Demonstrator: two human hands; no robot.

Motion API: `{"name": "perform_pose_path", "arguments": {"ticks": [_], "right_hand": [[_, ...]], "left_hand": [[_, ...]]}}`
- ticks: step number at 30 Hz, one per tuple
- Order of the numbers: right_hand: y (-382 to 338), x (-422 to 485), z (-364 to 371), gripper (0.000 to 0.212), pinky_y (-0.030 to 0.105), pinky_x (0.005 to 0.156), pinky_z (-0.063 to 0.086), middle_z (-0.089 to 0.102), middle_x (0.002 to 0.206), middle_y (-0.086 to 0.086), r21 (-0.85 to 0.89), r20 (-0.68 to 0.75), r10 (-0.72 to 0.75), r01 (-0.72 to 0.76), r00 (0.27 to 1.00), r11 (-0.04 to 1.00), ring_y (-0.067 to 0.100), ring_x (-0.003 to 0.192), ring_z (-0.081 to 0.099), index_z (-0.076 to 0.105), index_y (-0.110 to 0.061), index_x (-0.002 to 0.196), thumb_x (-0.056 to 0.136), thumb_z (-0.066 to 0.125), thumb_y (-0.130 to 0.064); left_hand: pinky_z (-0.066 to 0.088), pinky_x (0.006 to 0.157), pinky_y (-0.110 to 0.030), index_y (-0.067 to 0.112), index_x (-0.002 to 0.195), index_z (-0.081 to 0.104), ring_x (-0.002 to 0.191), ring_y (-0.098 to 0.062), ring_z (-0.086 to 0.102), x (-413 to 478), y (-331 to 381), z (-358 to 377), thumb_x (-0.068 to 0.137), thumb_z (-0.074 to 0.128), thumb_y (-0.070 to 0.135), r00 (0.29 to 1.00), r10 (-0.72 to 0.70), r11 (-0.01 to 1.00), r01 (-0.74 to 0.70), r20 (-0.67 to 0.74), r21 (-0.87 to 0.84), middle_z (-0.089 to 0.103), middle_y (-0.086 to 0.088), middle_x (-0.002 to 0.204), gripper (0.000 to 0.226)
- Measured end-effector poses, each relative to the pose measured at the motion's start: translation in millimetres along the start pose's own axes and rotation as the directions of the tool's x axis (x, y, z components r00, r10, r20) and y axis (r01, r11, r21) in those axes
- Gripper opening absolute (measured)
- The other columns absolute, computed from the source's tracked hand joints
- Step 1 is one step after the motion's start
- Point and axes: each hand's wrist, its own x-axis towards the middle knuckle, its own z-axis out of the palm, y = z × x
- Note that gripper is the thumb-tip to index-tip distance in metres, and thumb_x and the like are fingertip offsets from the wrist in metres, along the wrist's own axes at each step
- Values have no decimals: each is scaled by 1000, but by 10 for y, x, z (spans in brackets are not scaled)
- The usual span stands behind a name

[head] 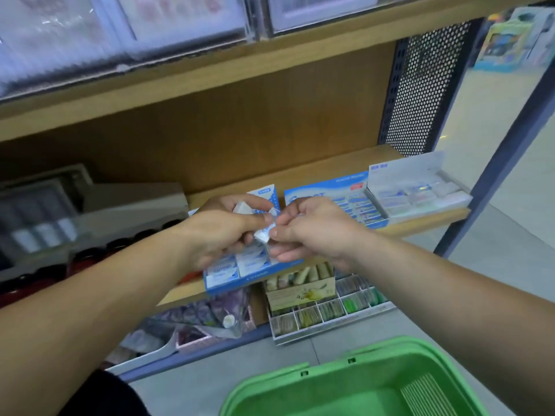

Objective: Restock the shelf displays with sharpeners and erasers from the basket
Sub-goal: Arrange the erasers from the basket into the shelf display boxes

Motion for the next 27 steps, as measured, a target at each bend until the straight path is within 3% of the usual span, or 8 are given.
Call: {"name": "perform_pose_path", "arguments": {"ticks": [2,4,8,11,17,20,24,27], "right_hand": [[20,119,-1,20,33,65,61,74,86,9,-362,-69,-121,88,990,928,26,75,74,60,-17,94,87,78,-18],[13,228,-63,25,32,80,57,71,93,-6,-715,-24,-234,147,972,683,16,87,69,65,-26,97,80,82,-35],[44,355,-104,68,29,104,47,59,133,-12,-896,213,-119,242,970,371,10,122,56,62,-32,130,70,86,-53],[96,439,-109,70,31,109,40,53,139,-8,-923,292,-98,307,951,231,13,133,40,60,-30,137,75,83,-54],[218,519,8,70,40,114,34,45,135,-12,-900,366,-117,384,923,208,12,137,31,49,-45,144,81,71,-64],[259,518,64,63,37,114,27,44,132,-13,-905,366,-138,387,920,180,10,136,29,49,-46,142,85,70,-60],[283,505,87,60,37,114,27,44,130,-16,-910,337,-169,366,926,195,10,135,31,50,-47,139,85,70,-59],[292,473,99,59,37,113,30,43,128,-18,-917,316,-166,346,934,200,10,135,31,49,-48,140,86,69,-59]], "left_hand": [[39,49,-21,23,96,77,49,-9,49,64,-40,-121,81,86,22,991,80,987,-63,-109,151,62,3,64,17],[44,53,-16,19,89,77,51,-1,55,149,-125,-245,78,89,23,976,151,949,-98,-157,300,68,9,71,16],[48,77,-19,25,86,76,99,-4,63,244,-305,-399,83,85,29,993,114,790,-93,4,605,69,14,108,10],[42,73,-11,28,88,75,106,-3,59,310,-330,-416,85,82,32,992,112,778,-118,49,617,66,16,113,8],[47,79,-27,31,91,70,96,-11,59,328,-194,-522,88,77,33,986,87,487,-166,142,858,61,16,106,8],[47,80,-27,32,89,71,98,-10,58,299,-199,-597,86,79,34,983,86,438,-184,163,880,63,17,106,8],[48,74,-27,34,89,71,91,-7,59,267,-223,-616,85,80,36,987,56,458,-162,153,874,61,20,104,9],[54,84,-32,32,87,71,94,-11,60,250,-195,-623,84,80,38,984,14,401,-169,179,900,64,15,104,11]]}}
